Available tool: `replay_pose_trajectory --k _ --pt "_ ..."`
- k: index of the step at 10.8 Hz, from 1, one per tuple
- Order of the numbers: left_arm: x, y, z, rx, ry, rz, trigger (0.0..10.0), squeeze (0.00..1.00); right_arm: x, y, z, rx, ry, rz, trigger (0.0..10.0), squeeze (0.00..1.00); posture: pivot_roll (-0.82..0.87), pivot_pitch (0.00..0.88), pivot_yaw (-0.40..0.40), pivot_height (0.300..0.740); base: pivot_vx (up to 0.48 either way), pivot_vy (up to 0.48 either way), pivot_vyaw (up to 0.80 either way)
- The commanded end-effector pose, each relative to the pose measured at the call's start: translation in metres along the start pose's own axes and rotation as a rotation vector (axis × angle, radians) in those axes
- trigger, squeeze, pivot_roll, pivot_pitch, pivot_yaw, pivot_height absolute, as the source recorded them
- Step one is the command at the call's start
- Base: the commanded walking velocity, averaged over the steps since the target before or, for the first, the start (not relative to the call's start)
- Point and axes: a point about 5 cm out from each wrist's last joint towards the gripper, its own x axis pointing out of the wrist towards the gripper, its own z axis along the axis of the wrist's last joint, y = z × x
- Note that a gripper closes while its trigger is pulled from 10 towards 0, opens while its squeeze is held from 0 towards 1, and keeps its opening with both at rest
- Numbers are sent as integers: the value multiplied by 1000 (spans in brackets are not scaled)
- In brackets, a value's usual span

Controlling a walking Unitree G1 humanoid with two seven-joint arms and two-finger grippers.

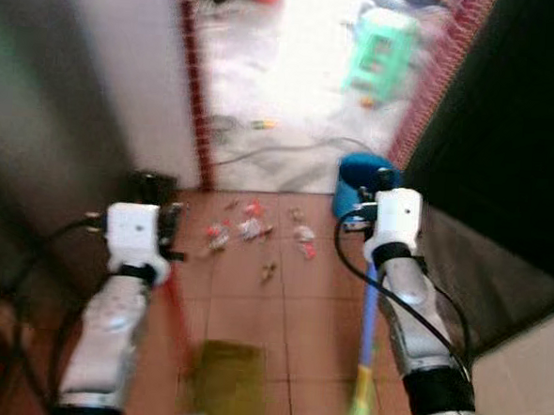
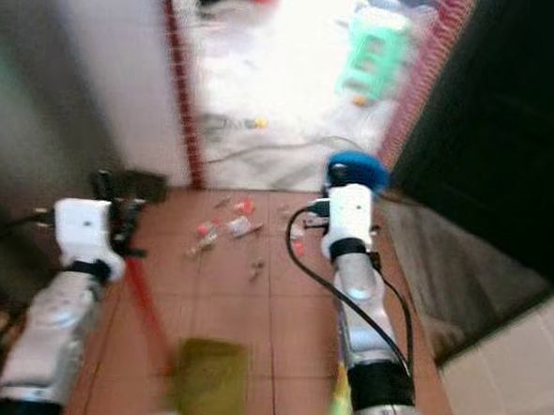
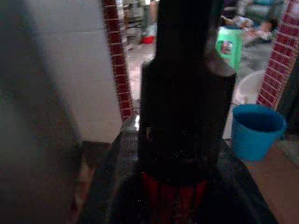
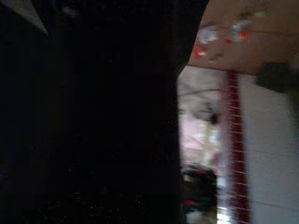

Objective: Sweep floor

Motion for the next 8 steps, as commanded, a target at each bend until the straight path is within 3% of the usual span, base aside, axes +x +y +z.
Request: replay_pose_trajectory --k 1,3,8 --pt "4 -9 12 -21 -50 -27 10000 0 -1 -13 3 -3 -13 -46 10000 0 -33 6 -11 740 292 382 0" --pt "5 -8 11 -25 -47 -19 10000 0 0 -17 5 -34 -13 -50 10000 0 -40 8 -15 740 142 397 0" --pt "-6 -5 3 -26 -55 5 10000 0 -8 -17 7 18 -40 -63 10000 0 -24 0 -35 740 0 0 0"
